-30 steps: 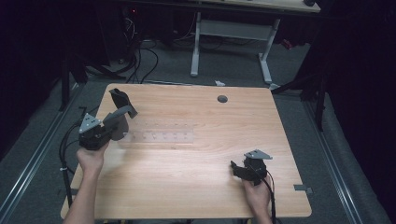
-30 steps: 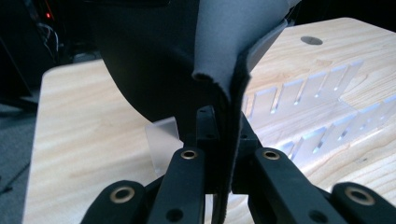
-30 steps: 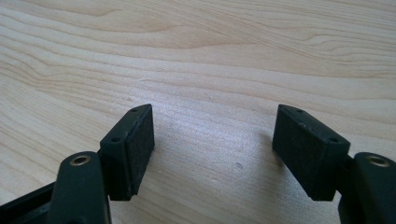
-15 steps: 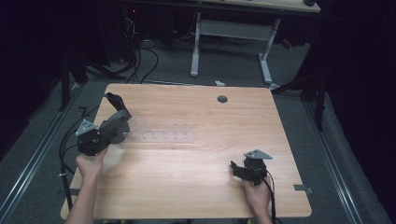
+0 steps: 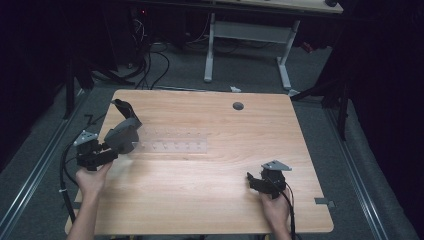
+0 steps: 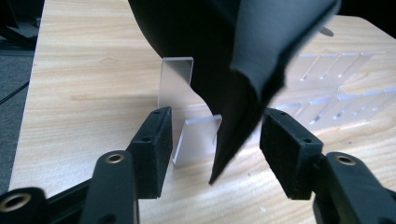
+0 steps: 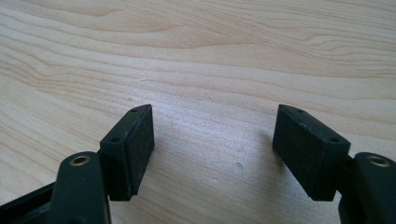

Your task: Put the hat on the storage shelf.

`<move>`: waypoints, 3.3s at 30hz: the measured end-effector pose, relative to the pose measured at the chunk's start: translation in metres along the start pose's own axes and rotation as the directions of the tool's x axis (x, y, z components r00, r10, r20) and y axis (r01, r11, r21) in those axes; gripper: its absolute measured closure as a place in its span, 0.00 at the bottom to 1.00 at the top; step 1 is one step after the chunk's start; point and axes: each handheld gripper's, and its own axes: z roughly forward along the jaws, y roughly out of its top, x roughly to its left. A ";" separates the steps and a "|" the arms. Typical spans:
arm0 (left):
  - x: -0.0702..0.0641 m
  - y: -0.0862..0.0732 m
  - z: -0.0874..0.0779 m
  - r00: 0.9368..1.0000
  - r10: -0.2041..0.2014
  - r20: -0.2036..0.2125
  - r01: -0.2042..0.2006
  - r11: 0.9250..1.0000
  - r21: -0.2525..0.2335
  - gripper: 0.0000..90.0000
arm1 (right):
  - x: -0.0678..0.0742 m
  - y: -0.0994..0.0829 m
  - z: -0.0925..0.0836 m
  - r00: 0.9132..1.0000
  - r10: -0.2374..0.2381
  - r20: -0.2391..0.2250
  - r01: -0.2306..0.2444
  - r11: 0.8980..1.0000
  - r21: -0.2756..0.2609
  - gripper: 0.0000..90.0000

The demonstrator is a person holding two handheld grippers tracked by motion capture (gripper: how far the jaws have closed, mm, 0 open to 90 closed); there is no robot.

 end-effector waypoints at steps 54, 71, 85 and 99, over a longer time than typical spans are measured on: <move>-0.040 -0.035 -0.069 0.998 -0.007 0.057 0.006 1.000 0.028 0.44 | 0.000 0.000 0.000 1.000 -0.001 -0.002 0.001 1.000 0.000 0.32; -0.062 -0.061 -0.060 0.994 0.016 0.112 -0.026 0.996 0.086 0.42 | 0.000 0.000 0.000 1.000 -0.003 -0.002 0.003 1.000 0.000 0.32; -0.078 -0.076 -0.051 0.985 0.016 0.171 -0.039 0.991 0.129 0.42 | 0.000 0.000 0.000 1.000 -0.004 -0.002 0.004 1.000 0.000 0.32; -0.090 -0.096 -0.033 0.977 0.046 0.209 -0.086 0.980 0.182 0.41 | 0.000 0.000 0.000 1.000 -0.003 -0.002 0.003 1.000 0.000 0.32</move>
